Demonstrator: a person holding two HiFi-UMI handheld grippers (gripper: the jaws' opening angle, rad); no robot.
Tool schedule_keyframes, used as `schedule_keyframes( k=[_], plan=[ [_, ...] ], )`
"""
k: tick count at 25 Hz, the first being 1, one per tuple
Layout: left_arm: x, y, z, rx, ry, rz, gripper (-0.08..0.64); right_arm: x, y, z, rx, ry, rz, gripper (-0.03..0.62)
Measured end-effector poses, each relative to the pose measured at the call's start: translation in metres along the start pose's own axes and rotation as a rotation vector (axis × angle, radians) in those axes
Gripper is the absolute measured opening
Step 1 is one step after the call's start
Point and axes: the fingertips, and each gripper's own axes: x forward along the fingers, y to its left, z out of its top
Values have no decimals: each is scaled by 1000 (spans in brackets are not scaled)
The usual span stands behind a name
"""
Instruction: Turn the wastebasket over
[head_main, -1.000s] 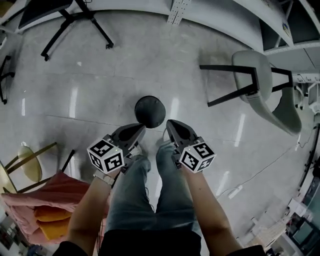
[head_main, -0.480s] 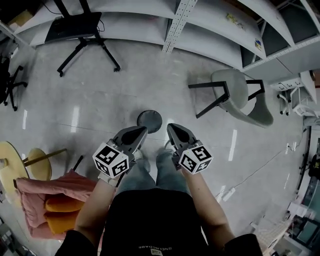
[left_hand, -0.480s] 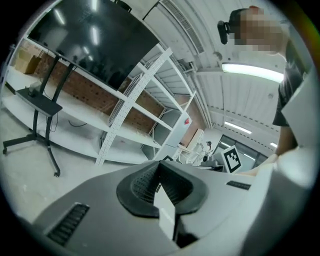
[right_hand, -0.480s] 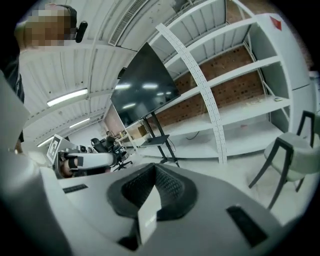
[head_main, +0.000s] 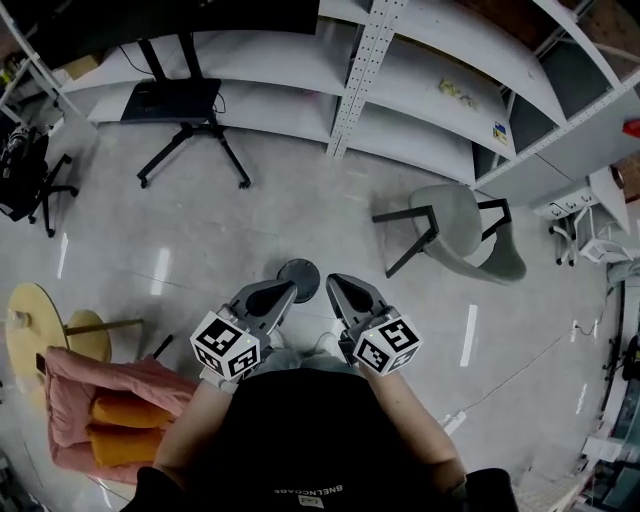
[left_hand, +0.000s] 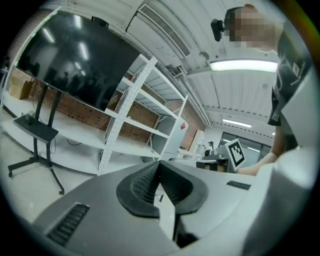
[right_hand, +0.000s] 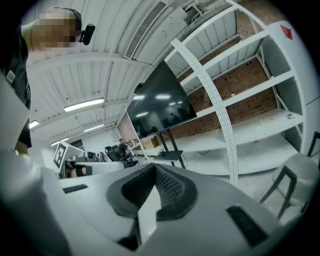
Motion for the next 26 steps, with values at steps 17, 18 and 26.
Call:
schedule_keyframes(
  k=[17, 18, 26],
  plan=[
    [10, -30, 51, 176, -96, 28, 12, -17, 1, 42, -140, -45, 44, 8],
    [9, -30, 52, 169, -105, 30, 12, -18, 2, 43, -144, -43, 45, 8],
    [-1, -25, 53, 93, -118, 37, 12, -16, 14, 47, -144, -48, 67, 8]
  ],
)
